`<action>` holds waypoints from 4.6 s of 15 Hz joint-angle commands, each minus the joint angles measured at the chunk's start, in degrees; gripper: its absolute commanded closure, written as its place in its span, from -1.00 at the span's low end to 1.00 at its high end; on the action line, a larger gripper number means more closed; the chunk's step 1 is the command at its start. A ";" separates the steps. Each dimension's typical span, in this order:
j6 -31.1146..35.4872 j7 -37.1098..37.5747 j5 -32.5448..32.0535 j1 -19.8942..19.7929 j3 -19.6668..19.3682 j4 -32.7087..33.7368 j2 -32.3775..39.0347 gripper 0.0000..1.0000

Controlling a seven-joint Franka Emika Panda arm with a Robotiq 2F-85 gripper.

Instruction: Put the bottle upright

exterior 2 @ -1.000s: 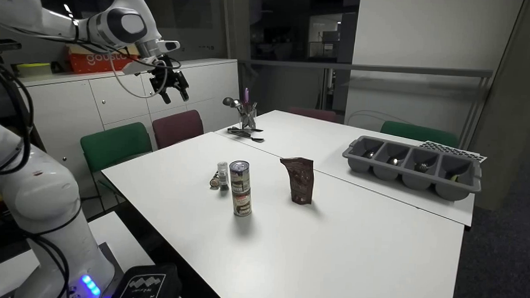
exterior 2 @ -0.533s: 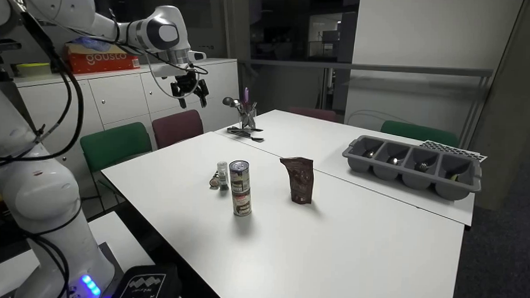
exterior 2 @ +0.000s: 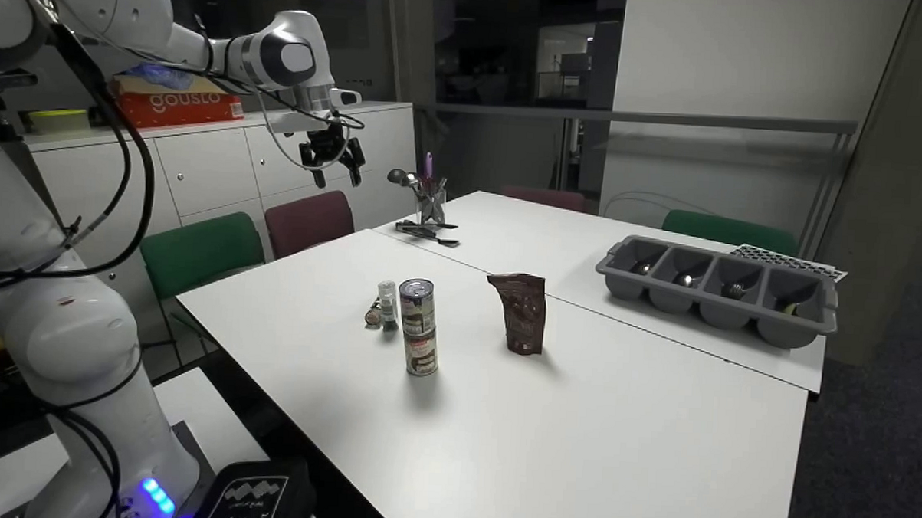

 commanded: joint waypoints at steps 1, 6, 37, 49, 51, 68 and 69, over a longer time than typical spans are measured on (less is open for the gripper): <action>3.31 -4.62 -1.31 -0.19 -1.23 0.62 4.08 -1.00; 14.80 -19.33 1.29 -1.16 -3.34 2.72 15.37 -1.00; -1.67 -17.83 9.71 -2.96 1.49 32.75 49.50 -1.00; -3.27 -22.25 9.87 -4.73 2.22 38.56 58.89 -1.00; -3.46 -22.64 9.79 -4.72 2.37 39.92 60.49 -1.00; -3.94 -20.69 9.04 -2.34 3.41 49.15 68.30 -1.00; -3.78 -20.60 9.12 -2.40 3.42 49.28 68.65 -1.00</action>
